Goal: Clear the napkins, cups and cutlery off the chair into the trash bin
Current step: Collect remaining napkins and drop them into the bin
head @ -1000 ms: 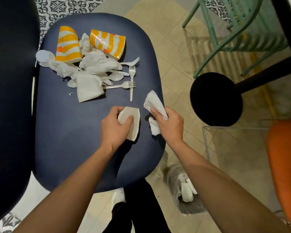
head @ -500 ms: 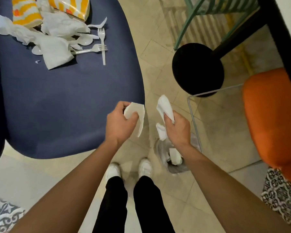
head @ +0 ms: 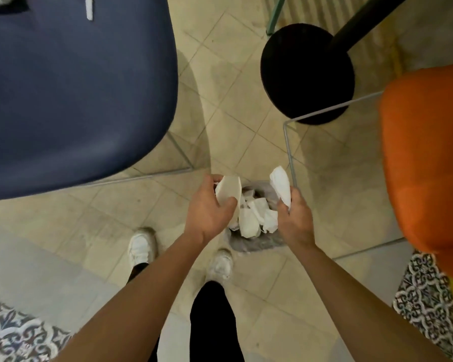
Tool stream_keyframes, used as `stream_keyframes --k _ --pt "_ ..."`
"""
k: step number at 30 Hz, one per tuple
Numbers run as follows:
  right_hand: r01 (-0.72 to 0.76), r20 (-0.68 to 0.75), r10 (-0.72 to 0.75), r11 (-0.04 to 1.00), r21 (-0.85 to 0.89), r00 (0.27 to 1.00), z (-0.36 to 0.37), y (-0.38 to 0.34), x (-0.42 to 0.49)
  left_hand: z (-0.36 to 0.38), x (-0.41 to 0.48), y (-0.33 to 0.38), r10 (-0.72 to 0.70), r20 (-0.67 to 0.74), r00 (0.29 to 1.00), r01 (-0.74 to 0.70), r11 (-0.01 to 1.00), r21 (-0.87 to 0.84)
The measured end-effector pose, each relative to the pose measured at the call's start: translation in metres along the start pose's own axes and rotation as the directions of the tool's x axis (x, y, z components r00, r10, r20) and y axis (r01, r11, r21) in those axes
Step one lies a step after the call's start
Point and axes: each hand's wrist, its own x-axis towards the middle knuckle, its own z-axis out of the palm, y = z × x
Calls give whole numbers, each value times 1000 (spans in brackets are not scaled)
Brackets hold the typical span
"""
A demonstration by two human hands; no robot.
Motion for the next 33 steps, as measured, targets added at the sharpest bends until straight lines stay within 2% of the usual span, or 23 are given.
stream_keyframes --k 6,11,14,16,19,22,25,29,33 --pt "-11 122 7 999 33 993 13 55 12 67 0 -32 -58 122 991 59 998 -1" --pt "-6 224 14 999 -33 975 36 82 25 103 18 -61 -87 148 985 56 978 203" --pt "-41 229 48 999 -33 972 57 96 39 122 40 -79 -105 172 980 47 949 311" --pt "-82 228 87 996 -35 970 74 104 49 137 55 -94 -50 200 979 -48 890 454" --pt "-105 188 119 991 -81 975 95 113 63 156 72 -112 80 196 977 -195 704 683" --pt "-118 176 140 984 -132 974 114 120 72 170 82 -123 140 162 977 -214 596 774" --pt "-69 204 110 977 -200 973 131 132 75 184 89 -135 157 156 975 -216 524 824" --pt "32 203 16 973 -227 979 143 142 71 193 92 -146 32 184 982 -173 528 832" --pt "122 297 -33 950 -286 954 147 152 70 195 96 -156 -47 208 977 -143 579 803"
